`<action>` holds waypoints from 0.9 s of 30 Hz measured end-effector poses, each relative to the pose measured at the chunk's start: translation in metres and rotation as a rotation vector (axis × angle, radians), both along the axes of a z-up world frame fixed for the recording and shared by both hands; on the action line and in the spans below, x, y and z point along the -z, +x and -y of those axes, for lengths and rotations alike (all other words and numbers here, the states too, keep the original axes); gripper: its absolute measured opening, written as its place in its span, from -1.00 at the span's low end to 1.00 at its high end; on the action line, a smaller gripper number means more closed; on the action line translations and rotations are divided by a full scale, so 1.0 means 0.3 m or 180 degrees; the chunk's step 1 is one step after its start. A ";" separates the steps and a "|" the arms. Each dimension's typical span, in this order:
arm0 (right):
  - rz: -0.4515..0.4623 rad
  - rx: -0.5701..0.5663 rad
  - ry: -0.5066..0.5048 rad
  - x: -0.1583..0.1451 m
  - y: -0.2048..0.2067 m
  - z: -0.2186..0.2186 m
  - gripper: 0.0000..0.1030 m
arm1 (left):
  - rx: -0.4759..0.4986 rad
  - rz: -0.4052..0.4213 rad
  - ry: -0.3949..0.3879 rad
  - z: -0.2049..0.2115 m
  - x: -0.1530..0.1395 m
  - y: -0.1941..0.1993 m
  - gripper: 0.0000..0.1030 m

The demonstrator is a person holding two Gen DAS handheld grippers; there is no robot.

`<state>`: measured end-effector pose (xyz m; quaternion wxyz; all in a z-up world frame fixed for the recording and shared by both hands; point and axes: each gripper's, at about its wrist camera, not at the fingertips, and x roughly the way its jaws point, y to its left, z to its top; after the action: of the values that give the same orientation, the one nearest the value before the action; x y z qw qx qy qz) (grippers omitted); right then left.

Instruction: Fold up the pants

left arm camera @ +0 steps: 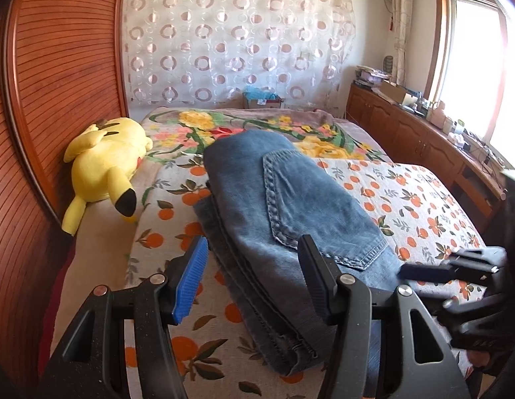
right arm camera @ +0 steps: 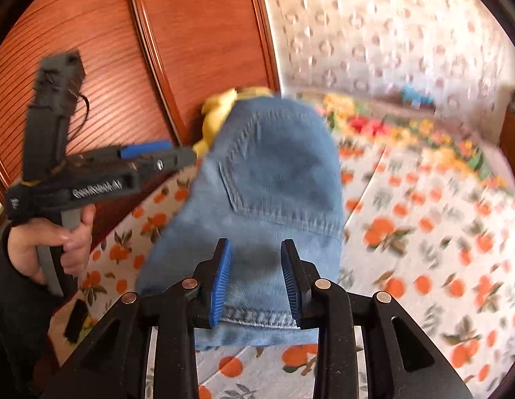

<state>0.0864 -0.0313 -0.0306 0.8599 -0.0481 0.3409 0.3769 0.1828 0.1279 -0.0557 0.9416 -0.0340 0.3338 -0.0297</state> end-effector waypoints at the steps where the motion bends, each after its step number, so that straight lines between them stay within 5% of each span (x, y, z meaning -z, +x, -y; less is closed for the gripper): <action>1: 0.0002 -0.0020 -0.0009 0.015 -0.006 -0.009 -0.38 | 0.0000 -0.0021 0.0008 0.000 0.009 0.004 0.11; 15: 0.0001 -0.0166 -0.0095 0.000 0.026 -0.040 -0.26 | 0.0031 -0.0355 -0.0039 -0.027 0.166 0.053 0.11; 27: -0.0027 -0.0132 -0.0263 -0.001 0.283 -0.098 -0.03 | 0.0111 -0.0519 -0.0293 -0.071 0.171 0.114 0.12</action>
<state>0.1712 -0.0019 -0.0303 0.8477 -0.0891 0.3586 0.3805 0.2170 0.1493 -0.1071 0.9080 -0.0737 0.4082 -0.0585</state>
